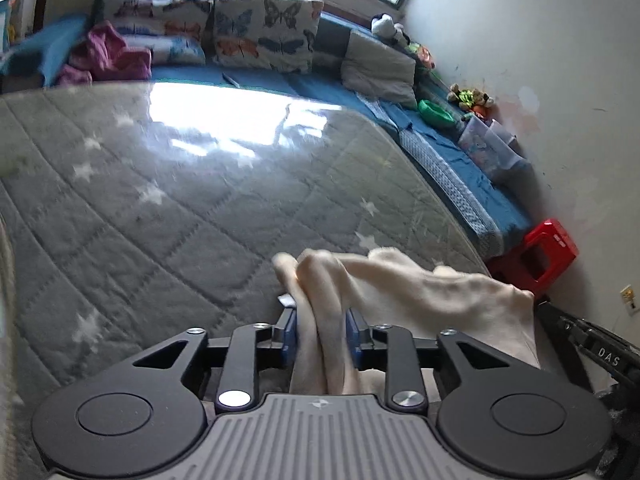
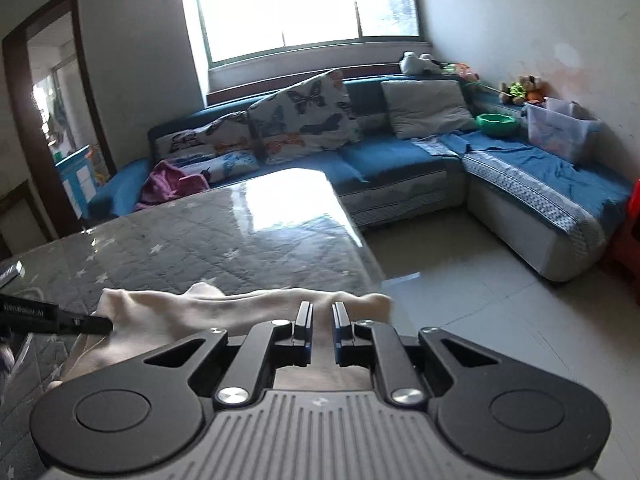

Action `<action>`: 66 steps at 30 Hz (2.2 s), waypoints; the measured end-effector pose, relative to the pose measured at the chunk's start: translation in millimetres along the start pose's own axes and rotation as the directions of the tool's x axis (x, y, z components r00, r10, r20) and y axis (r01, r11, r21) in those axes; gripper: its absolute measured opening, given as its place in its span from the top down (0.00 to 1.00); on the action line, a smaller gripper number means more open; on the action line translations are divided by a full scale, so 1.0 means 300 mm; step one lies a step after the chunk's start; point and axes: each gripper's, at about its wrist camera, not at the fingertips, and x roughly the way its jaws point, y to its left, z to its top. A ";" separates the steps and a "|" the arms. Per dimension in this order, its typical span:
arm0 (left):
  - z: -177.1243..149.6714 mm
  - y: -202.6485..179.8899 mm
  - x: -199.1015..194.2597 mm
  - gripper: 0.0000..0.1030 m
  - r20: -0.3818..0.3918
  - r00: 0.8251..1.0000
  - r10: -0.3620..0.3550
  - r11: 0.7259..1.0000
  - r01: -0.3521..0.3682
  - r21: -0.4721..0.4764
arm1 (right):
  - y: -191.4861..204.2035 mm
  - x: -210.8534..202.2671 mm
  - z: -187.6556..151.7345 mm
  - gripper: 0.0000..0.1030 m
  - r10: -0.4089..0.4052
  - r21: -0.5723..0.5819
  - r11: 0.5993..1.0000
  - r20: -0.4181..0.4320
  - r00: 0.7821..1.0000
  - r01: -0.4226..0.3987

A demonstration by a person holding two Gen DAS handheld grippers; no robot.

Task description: Fold clothes

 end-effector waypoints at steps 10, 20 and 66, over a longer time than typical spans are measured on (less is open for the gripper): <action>0.085 -0.044 0.020 0.71 0.040 0.996 -0.074 0.997 0.073 0.030 | 0.018 0.136 0.011 0.83 0.005 0.006 1.000 -0.042 0.999 -0.005; 0.077 -0.143 0.150 0.73 -0.028 0.990 -0.140 0.986 0.142 0.085 | 0.064 0.181 0.006 0.79 -0.013 -0.065 0.998 -0.041 0.999 0.010; -0.241 -0.123 -0.043 0.73 -0.032 0.987 -0.159 0.955 0.162 0.247 | 0.239 -0.175 -0.288 0.61 0.016 -0.263 0.964 -0.066 0.998 -0.033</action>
